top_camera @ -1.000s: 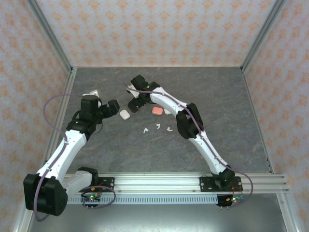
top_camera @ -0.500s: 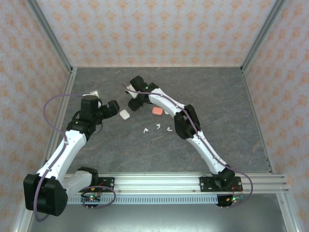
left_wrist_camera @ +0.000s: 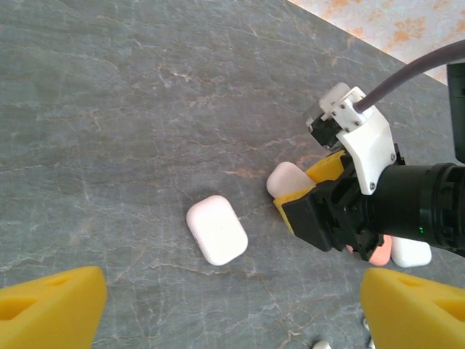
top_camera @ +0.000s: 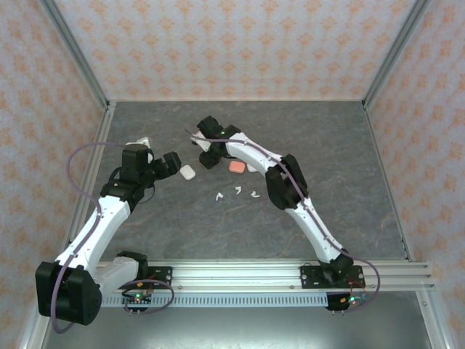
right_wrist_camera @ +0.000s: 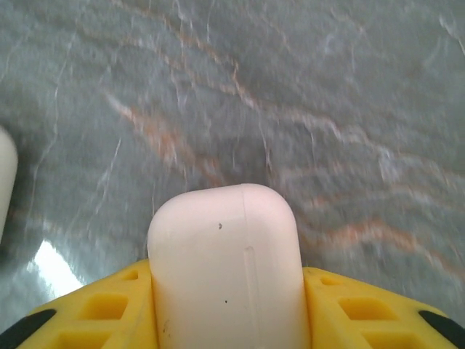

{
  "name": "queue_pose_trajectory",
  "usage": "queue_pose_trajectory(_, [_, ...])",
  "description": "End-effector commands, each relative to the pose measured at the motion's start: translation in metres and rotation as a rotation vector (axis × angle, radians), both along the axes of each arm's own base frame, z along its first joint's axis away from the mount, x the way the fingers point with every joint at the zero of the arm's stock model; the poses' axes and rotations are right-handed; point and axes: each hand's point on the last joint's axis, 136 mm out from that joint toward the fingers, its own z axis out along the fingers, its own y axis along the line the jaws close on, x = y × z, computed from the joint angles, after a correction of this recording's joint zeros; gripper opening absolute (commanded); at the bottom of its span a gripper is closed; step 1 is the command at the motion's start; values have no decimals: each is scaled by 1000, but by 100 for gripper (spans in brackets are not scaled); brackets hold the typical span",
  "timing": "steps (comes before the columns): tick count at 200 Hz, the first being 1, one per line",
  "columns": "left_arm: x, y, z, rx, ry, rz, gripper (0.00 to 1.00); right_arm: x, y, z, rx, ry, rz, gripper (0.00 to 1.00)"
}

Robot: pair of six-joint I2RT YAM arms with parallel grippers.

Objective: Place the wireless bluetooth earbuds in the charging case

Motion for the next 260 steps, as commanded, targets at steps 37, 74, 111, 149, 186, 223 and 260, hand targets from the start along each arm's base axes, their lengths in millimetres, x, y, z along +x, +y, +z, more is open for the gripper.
queue_pose_trajectory(37, [4,-42,41,-162,-88,-207,90,-24,-38,134,157,-256,10,43])
queue_pose_trajectory(74, [8,-83,73,-338,-162,-409,88,-65,-78,179,231,-383,3,42])
queue_pose_trajectory(111, [4,-120,102,-439,-199,-596,84,-109,-109,219,300,-517,39,42])
queue_pose_trajectory(149, [-15,-169,129,-463,-270,-788,84,-139,-132,244,308,-614,77,42])
queue_pose_trajectory(186, [-27,-198,143,-467,-305,-882,85,-151,-137,251,303,-626,109,43])
queue_pose_trajectory(223, [-33,-219,148,-476,-305,-940,86,-162,-136,264,351,-644,145,42])
queue_pose_trajectory(260, [-37,-235,150,-479,-297,-988,84,-167,-131,271,393,-646,168,43])
